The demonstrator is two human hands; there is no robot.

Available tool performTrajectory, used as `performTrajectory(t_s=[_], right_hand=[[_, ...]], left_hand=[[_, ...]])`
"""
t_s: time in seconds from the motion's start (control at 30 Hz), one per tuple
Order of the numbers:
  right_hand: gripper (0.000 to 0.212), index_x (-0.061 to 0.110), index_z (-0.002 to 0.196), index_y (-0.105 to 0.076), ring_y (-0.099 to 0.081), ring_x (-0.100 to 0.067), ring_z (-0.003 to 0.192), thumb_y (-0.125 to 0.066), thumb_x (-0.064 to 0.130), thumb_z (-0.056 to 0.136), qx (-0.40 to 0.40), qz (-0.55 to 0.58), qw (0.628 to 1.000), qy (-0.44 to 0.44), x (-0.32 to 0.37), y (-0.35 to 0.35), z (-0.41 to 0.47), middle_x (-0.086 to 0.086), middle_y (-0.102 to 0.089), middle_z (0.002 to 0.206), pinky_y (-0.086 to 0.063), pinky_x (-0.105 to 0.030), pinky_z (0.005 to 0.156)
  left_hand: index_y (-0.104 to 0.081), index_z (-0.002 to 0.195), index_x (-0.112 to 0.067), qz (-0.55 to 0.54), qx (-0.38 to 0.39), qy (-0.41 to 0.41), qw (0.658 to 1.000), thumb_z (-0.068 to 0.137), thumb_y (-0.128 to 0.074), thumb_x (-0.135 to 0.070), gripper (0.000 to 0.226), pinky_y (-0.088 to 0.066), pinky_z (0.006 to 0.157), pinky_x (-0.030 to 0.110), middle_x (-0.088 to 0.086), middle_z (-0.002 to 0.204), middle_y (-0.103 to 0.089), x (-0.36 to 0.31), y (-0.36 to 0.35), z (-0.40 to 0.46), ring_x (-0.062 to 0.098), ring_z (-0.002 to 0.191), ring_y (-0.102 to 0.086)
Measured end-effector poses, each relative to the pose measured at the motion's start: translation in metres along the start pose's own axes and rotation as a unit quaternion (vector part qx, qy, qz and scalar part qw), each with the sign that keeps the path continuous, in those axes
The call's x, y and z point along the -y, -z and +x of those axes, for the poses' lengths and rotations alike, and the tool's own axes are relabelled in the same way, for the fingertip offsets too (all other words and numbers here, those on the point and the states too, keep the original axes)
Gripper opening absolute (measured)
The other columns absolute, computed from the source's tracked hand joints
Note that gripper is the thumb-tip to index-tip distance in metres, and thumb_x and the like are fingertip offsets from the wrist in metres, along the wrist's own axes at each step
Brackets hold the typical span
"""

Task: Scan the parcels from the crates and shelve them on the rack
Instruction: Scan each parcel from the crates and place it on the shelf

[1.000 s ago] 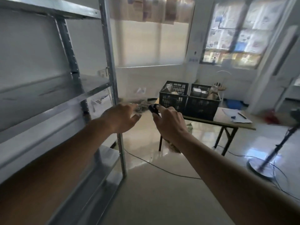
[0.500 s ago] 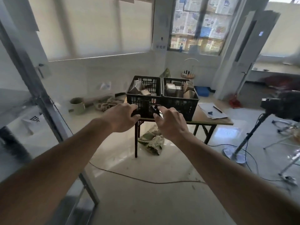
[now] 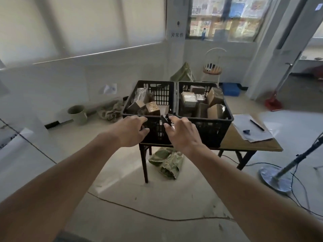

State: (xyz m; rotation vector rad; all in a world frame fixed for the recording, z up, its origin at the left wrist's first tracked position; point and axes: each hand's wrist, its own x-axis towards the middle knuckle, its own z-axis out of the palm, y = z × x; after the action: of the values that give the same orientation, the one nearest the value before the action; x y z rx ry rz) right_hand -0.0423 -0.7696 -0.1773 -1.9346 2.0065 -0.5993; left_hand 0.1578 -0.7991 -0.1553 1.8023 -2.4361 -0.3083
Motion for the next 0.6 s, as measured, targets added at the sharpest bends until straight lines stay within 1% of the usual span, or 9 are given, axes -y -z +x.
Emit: performTrajectory(t_s=[0.1, 0.17, 0.23, 0.33, 0.4, 0.47, 0.5, 0.6], right_hand=[[0.049, 0.022, 0.152, -0.054, -0.062, -0.042, 0.117, -0.048, 0.047, 0.110, 0.012, -0.003, 1.000, 0.006, -0.005, -0.005, 0.059, -0.018, -0.062, 0.130, -0.053, -0.053, 0.101], [0.050, 0.022, 0.153, -0.053, -0.061, -0.042, 0.118, -0.048, 0.047, 0.110, 0.027, -0.006, 1.000, 0.012, -0.005, -0.012, 0.094, -0.018, -0.061, 0.131, -0.053, -0.051, 0.101], [0.050, 0.022, 0.153, -0.053, -0.061, -0.042, 0.118, -0.047, 0.047, 0.110, 0.037, -0.010, 0.999, 0.017, -0.004, -0.021, 0.129, -0.018, -0.061, 0.131, -0.053, -0.050, 0.100], [0.049, 0.022, 0.152, -0.053, -0.061, -0.042, 0.119, -0.046, 0.047, 0.110, 0.049, -0.014, 0.999, 0.019, -0.002, -0.039, 0.179, -0.018, -0.060, 0.133, -0.053, -0.053, 0.101], [0.049, 0.022, 0.152, -0.053, -0.060, -0.042, 0.120, -0.046, 0.047, 0.110, 0.059, -0.023, 0.998, 0.016, -0.001, -0.053, 0.211, -0.018, -0.060, 0.134, -0.052, -0.053, 0.102], [0.049, 0.023, 0.152, -0.053, -0.060, -0.042, 0.121, -0.045, 0.048, 0.111, 0.068, -0.031, 0.997, 0.011, 0.000, -0.068, 0.243, -0.017, -0.059, 0.135, -0.051, -0.053, 0.103], [0.049, 0.023, 0.153, -0.053, -0.059, -0.042, 0.122, -0.045, 0.048, 0.111, 0.071, -0.032, 0.997, 0.007, 0.001, -0.076, 0.258, -0.018, -0.059, 0.136, -0.051, -0.053, 0.104], [0.051, 0.024, 0.156, -0.050, -0.057, -0.042, 0.126, -0.044, 0.048, 0.111, 0.091, -0.039, 0.995, -0.009, 0.006, -0.097, 0.302, -0.018, -0.058, 0.141, -0.049, -0.052, 0.107]], left_hand=[[-0.049, 0.152, -0.027, -0.002, 0.007, 0.012, 1.000, 0.103, -0.052, -0.047, 0.053, -0.051, 0.103, 0.046, 0.003, 0.143, -0.060, 0.010, -0.003, 0.054, 0.026, 0.129, -0.057], [-0.051, 0.149, -0.026, -0.003, 0.014, 0.020, 1.000, 0.103, -0.054, -0.047, 0.051, -0.050, 0.105, 0.049, 0.003, 0.143, -0.060, 0.021, -0.004, 0.088, 0.027, 0.130, -0.057], [-0.053, 0.147, -0.025, -0.012, 0.017, 0.029, 0.999, 0.103, -0.054, -0.046, 0.048, -0.050, 0.105, 0.049, 0.004, 0.142, -0.060, 0.036, -0.006, 0.121, 0.027, 0.129, -0.057], [-0.050, 0.150, -0.024, -0.014, 0.033, 0.038, 0.999, 0.103, -0.054, -0.047, 0.052, -0.049, 0.106, 0.049, 0.004, 0.144, -0.058, 0.063, -0.013, 0.168, 0.028, 0.130, -0.056], [-0.051, 0.148, -0.024, -0.017, 0.047, 0.038, 0.998, 0.103, -0.055, -0.046, 0.050, -0.050, 0.104, 0.049, 0.005, 0.140, -0.060, 0.082, -0.019, 0.200, 0.027, 0.125, -0.058], [-0.052, 0.141, -0.025, -0.026, 0.053, 0.034, 0.998, 0.103, -0.057, -0.043, 0.042, -0.052, 0.099, 0.047, 0.005, 0.133, -0.062, 0.100, -0.025, 0.233, 0.026, 0.117, -0.060], [-0.051, 0.142, -0.025, -0.031, 0.052, 0.033, 0.998, 0.103, -0.058, -0.041, 0.043, -0.051, 0.099, 0.046, 0.005, 0.133, -0.062, 0.109, -0.028, 0.248, 0.027, 0.118, -0.060], [-0.041, 0.156, -0.020, -0.045, 0.053, 0.036, 0.997, 0.104, -0.059, -0.036, 0.058, -0.047, 0.104, 0.043, 0.011, 0.140, -0.057, 0.135, -0.035, 0.291, 0.032, 0.128, -0.055]])
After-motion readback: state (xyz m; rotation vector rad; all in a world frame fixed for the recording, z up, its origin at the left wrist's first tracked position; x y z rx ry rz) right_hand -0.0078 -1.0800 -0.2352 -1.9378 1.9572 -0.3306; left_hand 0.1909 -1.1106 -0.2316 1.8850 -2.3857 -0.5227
